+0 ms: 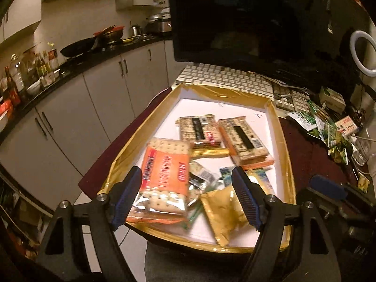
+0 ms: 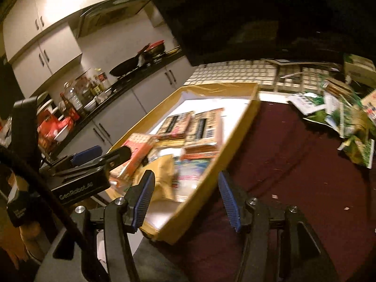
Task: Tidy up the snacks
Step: 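Grasp the yellow-green pea snack packet with the right tool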
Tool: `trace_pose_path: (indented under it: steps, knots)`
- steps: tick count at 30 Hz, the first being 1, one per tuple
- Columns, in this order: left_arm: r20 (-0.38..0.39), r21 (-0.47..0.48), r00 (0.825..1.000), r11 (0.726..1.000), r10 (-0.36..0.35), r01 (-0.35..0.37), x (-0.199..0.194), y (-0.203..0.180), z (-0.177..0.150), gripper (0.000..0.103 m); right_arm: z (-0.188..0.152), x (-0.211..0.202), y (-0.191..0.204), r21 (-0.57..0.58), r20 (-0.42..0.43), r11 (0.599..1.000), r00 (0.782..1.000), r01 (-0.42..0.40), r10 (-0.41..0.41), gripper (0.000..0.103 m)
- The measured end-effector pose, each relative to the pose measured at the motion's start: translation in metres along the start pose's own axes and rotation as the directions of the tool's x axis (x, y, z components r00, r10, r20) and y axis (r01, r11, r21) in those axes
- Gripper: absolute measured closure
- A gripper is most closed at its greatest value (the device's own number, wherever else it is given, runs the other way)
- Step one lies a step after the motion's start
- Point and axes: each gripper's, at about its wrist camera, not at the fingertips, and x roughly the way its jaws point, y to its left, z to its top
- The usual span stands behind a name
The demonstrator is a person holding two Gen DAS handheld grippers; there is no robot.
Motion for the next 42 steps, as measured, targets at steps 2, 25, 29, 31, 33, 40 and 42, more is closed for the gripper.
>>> trace_pose_path:
  steps: [2, 25, 29, 31, 33, 40, 42]
  knots:
    - [0.004, 0.015, 1.0, 1.0, 0.004, -0.004, -0.002, -0.005, 0.001, 0.024, -0.001, -0.005, -0.01, 0.021, 0.008, 1.0, 1.0, 0.013, -0.013, 0.046]
    - [-0.054, 0.1, 0.971, 0.966, -0.234, 0.239, -0.017, -0.096, -0.004, 0.024, -0.003, -0.119, -0.152, 0.241, 0.043, 0.87, 0.891, 0.43, -0.452, 0.043]
    - [-0.054, 0.109, 0.968, 0.963, -0.243, 0.248, -0.019, -0.103, -0.004, 0.024, -0.003, -0.129, -0.163, 0.234, -0.059, 0.804, 0.834, 0.546, -0.549, 0.043]
    - [-0.057, 0.111, 0.968, 0.962, -0.245, 0.251, -0.018, -0.105, -0.005, 0.024, -0.008, -0.132, -0.173, 0.246, -0.1, 0.79, 0.826, 0.561, -0.555, 0.043]
    - [-0.062, 0.116, 0.968, 0.961, -0.245, 0.25, -0.017, -0.108, -0.006, 0.024, -0.012, -0.127, -0.177, 0.242, -0.143, 0.793, 0.829, 0.559, -0.54, 0.05]
    - [-0.066, 0.126, 0.969, 0.961, -0.24, 0.246, -0.017, -0.112, -0.008, 0.024, -0.019, -0.102, -0.17, 0.166, -0.195, 0.777, 0.793, 0.607, -0.577, 0.066]
    - [-0.073, 0.127, 0.967, 0.959, -0.244, 0.252, -0.015, -0.115, -0.007, 0.024, -0.019, -0.101, -0.166, 0.151, -0.189, 0.792, 0.803, 0.592, -0.565, 0.066]
